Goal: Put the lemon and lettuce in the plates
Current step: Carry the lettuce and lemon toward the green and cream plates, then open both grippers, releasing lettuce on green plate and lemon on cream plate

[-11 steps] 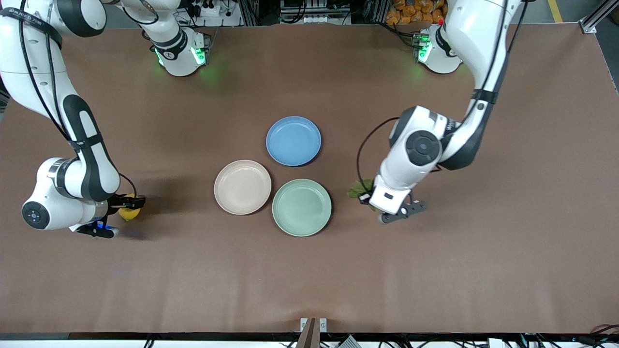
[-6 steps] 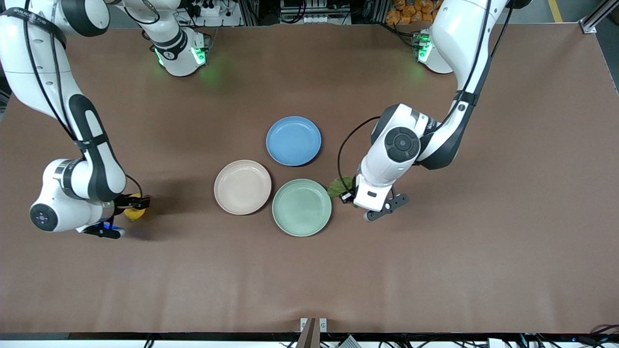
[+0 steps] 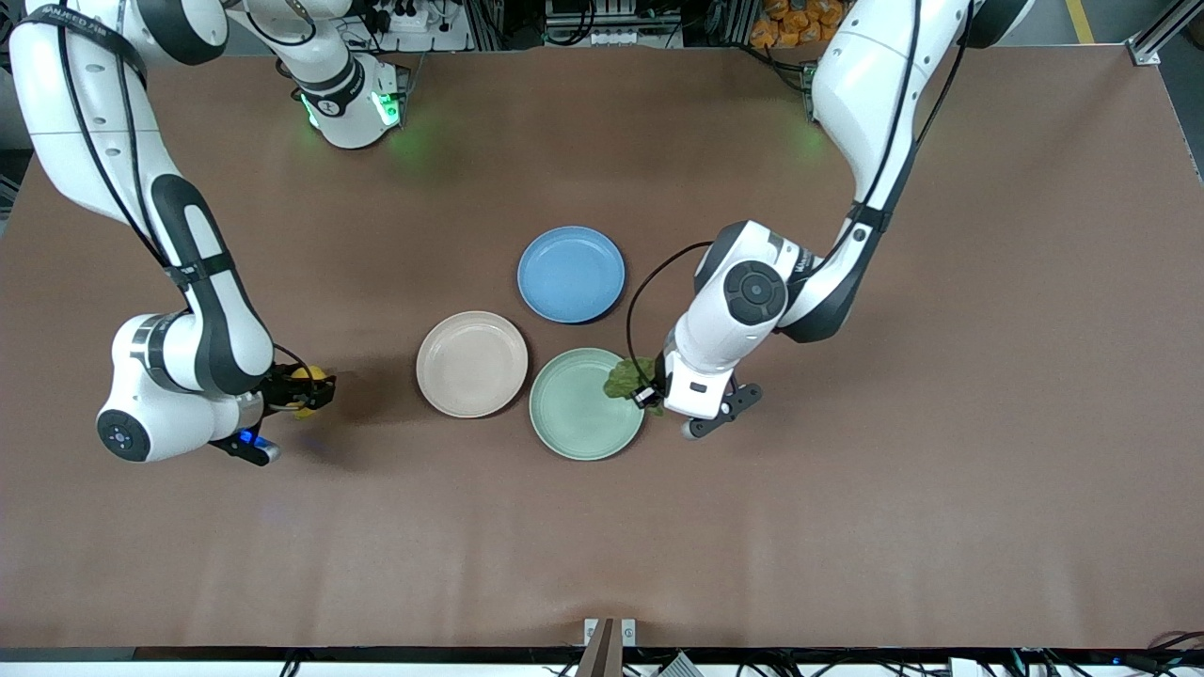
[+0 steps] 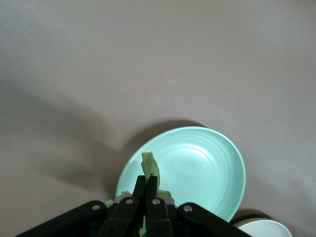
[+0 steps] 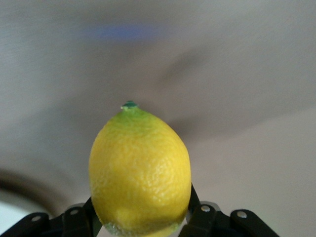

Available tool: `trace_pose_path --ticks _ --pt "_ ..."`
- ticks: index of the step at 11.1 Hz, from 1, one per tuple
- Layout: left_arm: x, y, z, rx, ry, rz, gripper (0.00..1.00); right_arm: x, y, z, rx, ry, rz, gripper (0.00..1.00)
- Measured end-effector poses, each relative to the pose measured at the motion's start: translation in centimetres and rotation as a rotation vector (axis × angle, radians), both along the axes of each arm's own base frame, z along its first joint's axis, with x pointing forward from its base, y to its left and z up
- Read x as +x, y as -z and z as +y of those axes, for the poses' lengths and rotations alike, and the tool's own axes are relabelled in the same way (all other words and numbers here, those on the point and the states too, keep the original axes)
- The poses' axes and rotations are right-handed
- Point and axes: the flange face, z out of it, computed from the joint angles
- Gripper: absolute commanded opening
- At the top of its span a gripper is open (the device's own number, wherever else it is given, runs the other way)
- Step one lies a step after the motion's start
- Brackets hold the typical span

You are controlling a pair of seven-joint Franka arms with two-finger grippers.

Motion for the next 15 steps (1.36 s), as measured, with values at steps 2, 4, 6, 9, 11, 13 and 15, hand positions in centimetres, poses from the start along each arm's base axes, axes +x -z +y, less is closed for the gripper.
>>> trace_pose_path --ticks 2,4,6,9,11,13,15 --pt "-0.5 1.0 -1.3 -0.032 -0.029 -0.014 0.0 0.5 -1.2 2.3 0.01 0.057 0.014 0.0" --pt "-1.0 2.2 -2.3 -0.039 -0.035 -0.012 0.0 0.5 -1.5 4.4 0.033 0.143 0.034 0.0" --pt "-1.0 3.4 -2.5 -0.043 -0.04 -0.019 0.0 0.5 -2.1 8.2 0.003 0.212 0.052 0.01" --pt "-1.2 4.9 -2.7 -0.042 -0.039 -0.017 0.75 -0.1 -3.2 16.5 -0.078 0.297 0.012 0.09" --pt "-1.1 5.3 -2.6 -0.031 0.001 -0.027 1.0 -0.8 -2.2 18.9 -0.109 0.344 -0.006 0.28" --pt "-1.0 5.6 -2.3 -0.019 0.062 -0.044 1.0 -1.6 -1.2 20.1 -0.135 0.38 -0.001 0.34" --pt "-0.9 5.6 -2.3 -0.018 0.07 -0.049 1.0 -2.6 -0.1 21.7 -0.158 0.411 -0.006 0.76"
